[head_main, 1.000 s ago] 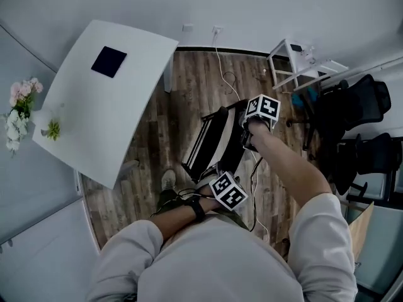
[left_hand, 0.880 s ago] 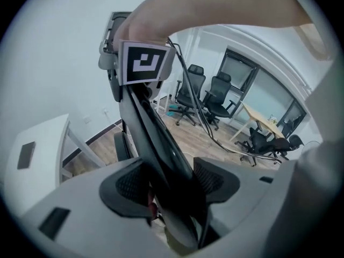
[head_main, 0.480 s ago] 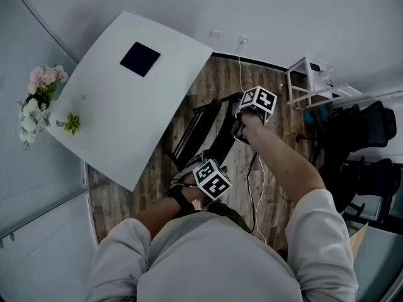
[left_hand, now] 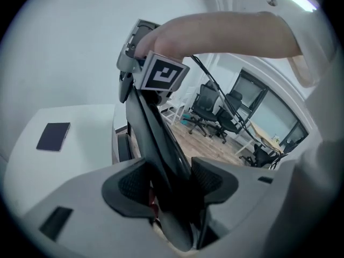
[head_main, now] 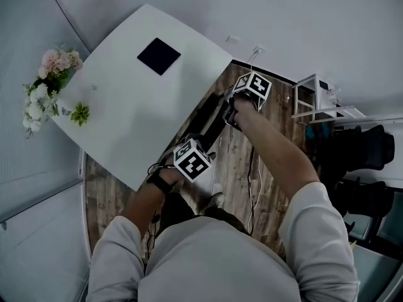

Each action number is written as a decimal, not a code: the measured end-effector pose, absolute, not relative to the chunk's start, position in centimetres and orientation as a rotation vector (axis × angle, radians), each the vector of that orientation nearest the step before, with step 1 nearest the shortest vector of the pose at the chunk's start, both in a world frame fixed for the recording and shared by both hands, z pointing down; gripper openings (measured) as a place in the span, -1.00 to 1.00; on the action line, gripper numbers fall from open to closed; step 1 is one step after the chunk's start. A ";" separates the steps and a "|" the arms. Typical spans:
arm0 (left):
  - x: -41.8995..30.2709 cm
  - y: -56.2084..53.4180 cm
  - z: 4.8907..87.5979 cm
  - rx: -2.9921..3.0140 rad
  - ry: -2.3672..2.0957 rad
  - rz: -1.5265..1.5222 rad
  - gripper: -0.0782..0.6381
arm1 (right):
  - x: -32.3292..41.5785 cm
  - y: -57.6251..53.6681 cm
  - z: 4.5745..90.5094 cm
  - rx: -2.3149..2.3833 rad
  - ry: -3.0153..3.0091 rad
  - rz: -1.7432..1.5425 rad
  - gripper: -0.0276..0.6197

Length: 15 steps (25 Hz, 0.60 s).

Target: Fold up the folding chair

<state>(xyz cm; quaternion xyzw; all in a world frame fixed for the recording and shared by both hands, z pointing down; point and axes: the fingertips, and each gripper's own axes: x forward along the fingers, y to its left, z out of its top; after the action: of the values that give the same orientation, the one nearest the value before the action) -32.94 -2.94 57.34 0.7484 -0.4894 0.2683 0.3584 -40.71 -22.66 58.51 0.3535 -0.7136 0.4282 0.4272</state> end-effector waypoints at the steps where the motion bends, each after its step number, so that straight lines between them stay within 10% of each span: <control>1: -33.6 -3.0 57.4 1.931 -1.265 0.675 -0.11 | -41.5 -22.7 58.6 0.880 -1.787 1.072 -0.46; 15: -40.5 -4.3 58.0 1.958 -1.262 0.486 -0.13 | -47.4 -23.8 59.6 0.838 -1.861 1.219 -0.24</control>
<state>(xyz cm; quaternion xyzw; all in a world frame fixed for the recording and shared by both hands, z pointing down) -40.54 -4.26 57.97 0.7639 -0.4921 0.1898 0.3718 -47.44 -23.79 59.64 0.3271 -0.7264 0.4758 0.3728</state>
